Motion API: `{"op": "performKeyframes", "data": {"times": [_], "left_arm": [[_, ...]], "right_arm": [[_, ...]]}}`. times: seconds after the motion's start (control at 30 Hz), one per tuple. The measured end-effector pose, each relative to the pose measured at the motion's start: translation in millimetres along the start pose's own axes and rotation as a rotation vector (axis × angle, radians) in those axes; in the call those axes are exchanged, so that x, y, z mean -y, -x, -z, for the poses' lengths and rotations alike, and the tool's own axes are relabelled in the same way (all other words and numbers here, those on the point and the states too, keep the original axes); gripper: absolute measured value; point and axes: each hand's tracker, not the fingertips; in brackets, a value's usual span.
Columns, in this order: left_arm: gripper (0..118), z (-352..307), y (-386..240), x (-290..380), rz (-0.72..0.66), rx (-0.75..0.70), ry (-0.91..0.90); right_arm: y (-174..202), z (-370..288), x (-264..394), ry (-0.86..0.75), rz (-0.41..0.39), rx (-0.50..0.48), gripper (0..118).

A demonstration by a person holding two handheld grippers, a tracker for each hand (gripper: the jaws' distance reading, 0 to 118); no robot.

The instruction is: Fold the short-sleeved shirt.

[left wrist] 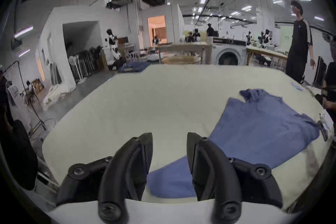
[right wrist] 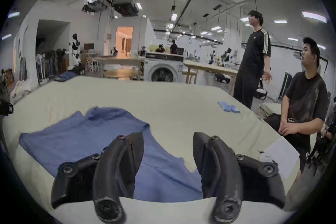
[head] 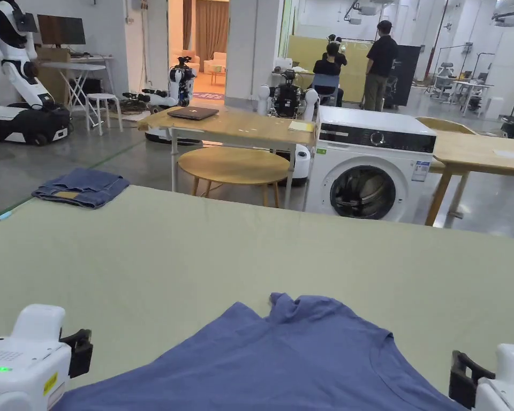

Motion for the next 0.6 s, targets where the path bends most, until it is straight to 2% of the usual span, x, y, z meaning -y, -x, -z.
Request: {"op": "performKeyframes", "data": {"times": [0.2, 0.23, 0.3, 0.37, 0.6], "left_arm": [[32, -14.0, -51.5, -17.2, -0.043, 0.073, -0.115], [25, -16.2, -61.2, -20.1, -0.045, 0.090, -0.149], [12, -22.9, -80.5, -23.8, -0.014, 0.103, -0.180], [1, -27.5, -99.3, -26.4, 0.020, 0.100, -0.214], [0, -39.1, -139.1, -33.2, 0.057, 0.135, -0.243]], "right_arm": [[57.1, -14.7, -11.3, -0.101, 0.051, -0.048, 57], [65.4, -17.4, -13.0, -0.114, 0.056, -0.065, 47], [80.8, -22.5, -14.7, -0.140, 0.057, -0.069, 12], [91.5, -26.4, -15.2, -0.149, 0.063, -0.075, 2], [112.1, -32.8, -10.4, -0.125, 0.092, -0.143, 0]]}}
